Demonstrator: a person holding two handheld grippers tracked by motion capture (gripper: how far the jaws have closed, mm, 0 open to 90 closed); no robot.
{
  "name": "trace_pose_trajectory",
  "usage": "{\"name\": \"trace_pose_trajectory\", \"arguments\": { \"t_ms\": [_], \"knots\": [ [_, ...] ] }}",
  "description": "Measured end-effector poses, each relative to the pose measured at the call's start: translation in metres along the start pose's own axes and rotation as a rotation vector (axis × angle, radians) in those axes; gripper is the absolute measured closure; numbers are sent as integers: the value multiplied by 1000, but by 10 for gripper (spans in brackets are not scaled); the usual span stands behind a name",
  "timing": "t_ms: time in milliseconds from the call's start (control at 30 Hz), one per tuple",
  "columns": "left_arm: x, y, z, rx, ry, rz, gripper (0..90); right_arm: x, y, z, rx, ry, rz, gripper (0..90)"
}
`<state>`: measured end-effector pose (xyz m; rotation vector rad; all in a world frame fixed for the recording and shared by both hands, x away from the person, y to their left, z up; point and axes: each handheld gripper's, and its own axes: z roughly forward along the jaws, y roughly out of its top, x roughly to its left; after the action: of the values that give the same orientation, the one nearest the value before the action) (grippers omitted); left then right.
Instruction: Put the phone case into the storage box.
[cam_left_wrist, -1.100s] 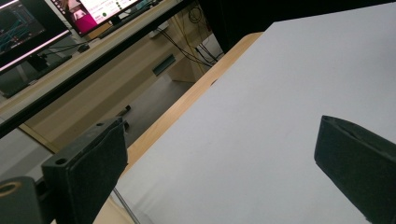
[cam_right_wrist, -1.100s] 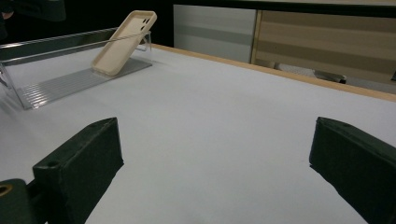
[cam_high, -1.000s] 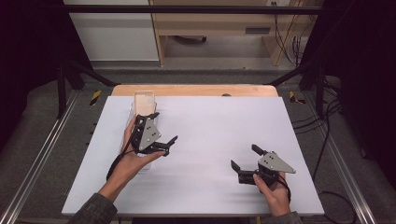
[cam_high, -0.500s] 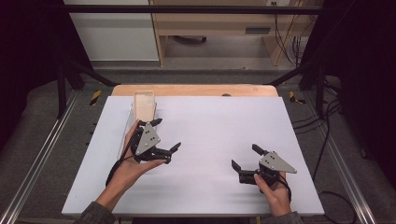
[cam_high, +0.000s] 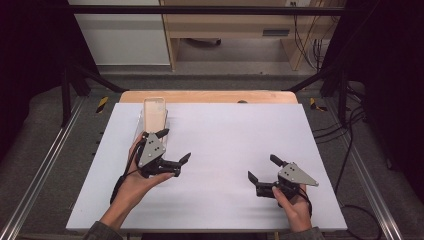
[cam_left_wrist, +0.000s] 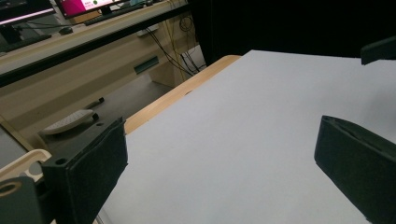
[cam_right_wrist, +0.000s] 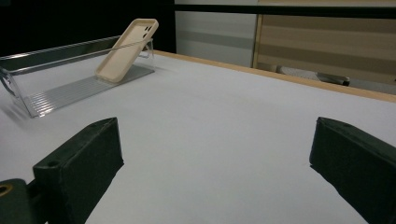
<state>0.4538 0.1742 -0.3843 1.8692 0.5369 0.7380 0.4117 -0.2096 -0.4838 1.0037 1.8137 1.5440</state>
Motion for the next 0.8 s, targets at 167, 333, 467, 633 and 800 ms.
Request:
{"name": "trace_pose_trajectory", "arguments": {
  "t_ms": [167, 333, 467, 633, 800],
  "knots": [
    [3, -1, -6, -11, 11, -30, 23, -1, 0, 0, -2, -5, 3, 25],
    [10, -4, -16, -18, 39, -60, 23, -1, 0, 0, 1, -7, -1, 25],
    [14, -6, -21, 1, 53, -55, 23, -1, 0, 0, 4, -5, -9, 26],
    [21, -11, -29, -1, 70, -66, 23, 0, 0, 0, 5, -6, -11, 26],
    [26, -15, -37, -3, 85, -82, 23, 0, 0, 0, 6, -6, -12, 25]
  ]
}}
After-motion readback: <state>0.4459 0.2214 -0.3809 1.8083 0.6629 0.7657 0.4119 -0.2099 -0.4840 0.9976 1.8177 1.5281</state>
